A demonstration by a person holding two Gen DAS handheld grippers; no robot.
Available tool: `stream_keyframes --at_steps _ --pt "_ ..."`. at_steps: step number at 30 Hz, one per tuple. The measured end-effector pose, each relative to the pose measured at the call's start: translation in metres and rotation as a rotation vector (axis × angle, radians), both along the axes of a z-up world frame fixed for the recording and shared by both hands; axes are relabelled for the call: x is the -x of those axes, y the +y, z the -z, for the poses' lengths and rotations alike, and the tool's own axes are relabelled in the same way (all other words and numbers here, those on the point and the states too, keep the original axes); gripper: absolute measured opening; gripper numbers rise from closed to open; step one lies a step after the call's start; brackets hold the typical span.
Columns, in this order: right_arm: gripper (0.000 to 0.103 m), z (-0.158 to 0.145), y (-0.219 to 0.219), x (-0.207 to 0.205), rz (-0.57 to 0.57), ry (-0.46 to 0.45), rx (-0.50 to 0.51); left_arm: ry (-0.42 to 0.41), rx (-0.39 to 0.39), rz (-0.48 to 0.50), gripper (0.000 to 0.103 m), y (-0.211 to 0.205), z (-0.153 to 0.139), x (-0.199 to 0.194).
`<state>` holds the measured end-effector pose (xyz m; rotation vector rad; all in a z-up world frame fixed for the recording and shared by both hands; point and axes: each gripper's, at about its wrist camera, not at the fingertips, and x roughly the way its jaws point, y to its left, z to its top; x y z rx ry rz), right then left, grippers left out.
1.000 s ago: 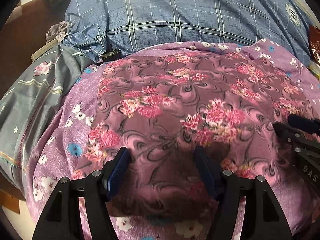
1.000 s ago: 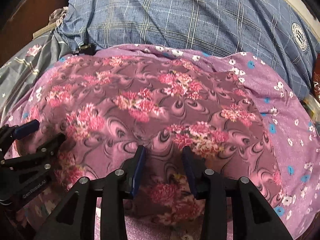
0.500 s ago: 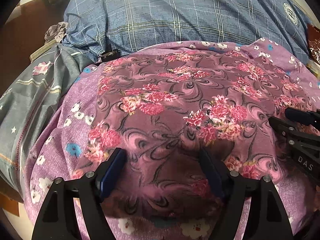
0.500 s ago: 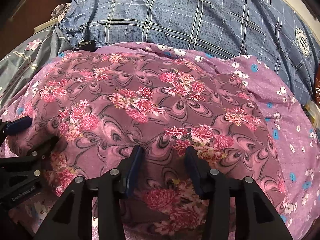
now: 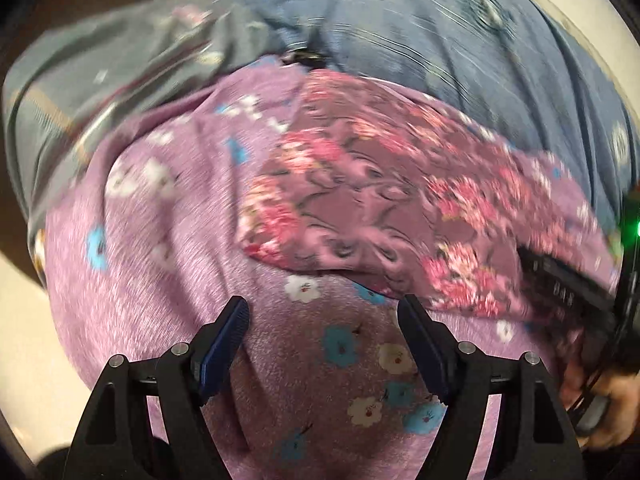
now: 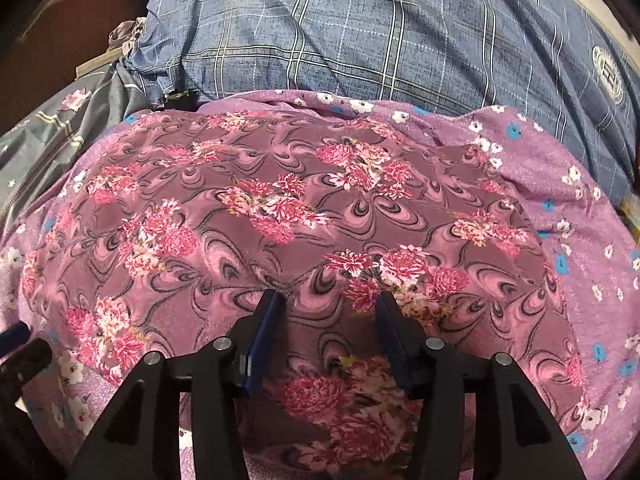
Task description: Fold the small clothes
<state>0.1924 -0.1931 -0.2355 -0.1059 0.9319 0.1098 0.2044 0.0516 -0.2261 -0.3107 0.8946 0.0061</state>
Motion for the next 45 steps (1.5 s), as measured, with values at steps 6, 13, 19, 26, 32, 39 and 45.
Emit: stream_keyframes --at_steps 6,13,19,26,32,39,45 --pt "0.051 0.001 -0.001 -0.001 -0.012 0.006 -0.012 -0.003 0.191 -0.094 0.077 0.026 0.005 -0.018" --pt "0.054 0.001 -0.003 -0.005 -0.011 0.017 -0.033 -0.024 0.295 -0.126 0.067 0.038 0.011 -0.044" --pt "0.055 0.0 -0.005 -0.009 -0.013 0.034 -0.056 -0.078 0.287 -0.12 0.039 0.03 0.014 -0.068" --pt "0.039 -0.007 -0.013 -0.012 -0.008 0.065 -0.101 -0.127 0.347 -0.126 0.068 0.021 0.022 -0.077" --pt "0.039 -0.029 -0.027 -0.013 0.06 -0.031 -0.161 -0.165 0.26 -0.119 0.037 0.015 0.026 -0.084" --pt "0.037 -0.002 -0.03 -0.036 0.102 0.082 -0.193 -0.178 0.205 -0.08 0.046 0.007 0.024 -0.08" --pt "0.035 -0.029 -0.017 -0.028 0.051 -0.025 -0.304 -0.224 0.159 -0.061 0.032 0.003 0.014 -0.075"
